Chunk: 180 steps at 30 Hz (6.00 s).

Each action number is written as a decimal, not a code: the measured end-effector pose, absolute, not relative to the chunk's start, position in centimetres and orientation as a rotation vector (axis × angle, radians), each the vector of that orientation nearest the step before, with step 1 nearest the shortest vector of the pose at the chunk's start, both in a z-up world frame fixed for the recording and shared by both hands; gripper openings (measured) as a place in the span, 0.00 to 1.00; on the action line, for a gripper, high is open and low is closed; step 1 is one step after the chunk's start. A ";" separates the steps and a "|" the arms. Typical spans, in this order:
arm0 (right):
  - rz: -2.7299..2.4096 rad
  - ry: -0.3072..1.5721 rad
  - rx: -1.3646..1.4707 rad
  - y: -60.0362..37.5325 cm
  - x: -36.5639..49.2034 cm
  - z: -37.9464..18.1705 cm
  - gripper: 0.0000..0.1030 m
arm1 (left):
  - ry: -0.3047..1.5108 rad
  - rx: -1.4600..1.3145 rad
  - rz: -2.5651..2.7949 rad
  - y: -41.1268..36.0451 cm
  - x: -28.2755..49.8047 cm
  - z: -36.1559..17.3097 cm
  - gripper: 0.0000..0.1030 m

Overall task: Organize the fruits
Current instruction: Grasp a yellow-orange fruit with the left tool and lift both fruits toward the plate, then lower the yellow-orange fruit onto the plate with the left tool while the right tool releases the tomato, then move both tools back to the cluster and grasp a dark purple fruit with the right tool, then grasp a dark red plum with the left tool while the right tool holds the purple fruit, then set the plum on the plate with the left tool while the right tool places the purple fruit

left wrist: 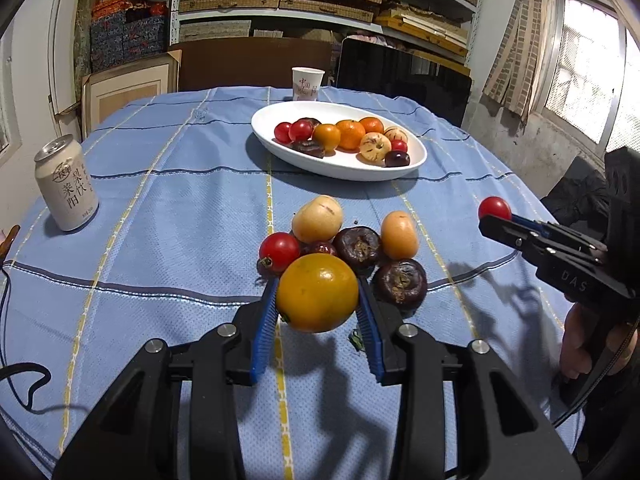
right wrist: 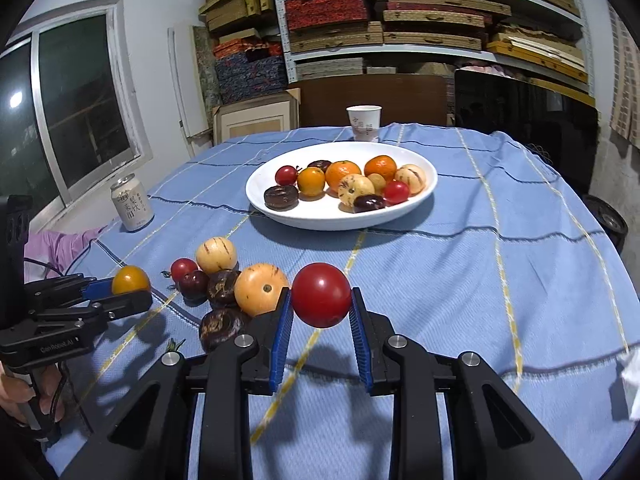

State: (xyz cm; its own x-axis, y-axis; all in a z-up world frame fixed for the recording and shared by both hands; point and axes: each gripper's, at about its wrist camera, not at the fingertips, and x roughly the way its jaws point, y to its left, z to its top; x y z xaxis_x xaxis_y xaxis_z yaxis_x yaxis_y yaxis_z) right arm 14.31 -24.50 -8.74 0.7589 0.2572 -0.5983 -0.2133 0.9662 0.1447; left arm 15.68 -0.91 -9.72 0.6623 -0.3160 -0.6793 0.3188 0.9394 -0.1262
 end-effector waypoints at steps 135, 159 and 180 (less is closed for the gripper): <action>0.400 0.795 0.198 -23.3 14.3 -10.4 0.46 | 0.844 0.043 -0.388 -1.7 21.5 -11.7 0.31; 0.279 0.649 0.096 -24.6 13.8 -4.3 0.46 | 0.640 0.072 -0.300 -1.7 18.3 -2.3 0.31; 0.260 0.662 0.034 -26.2 31.2 -0.1 0.45 | 0.726 0.042 -0.336 -7.1 34.7 -0.6 0.31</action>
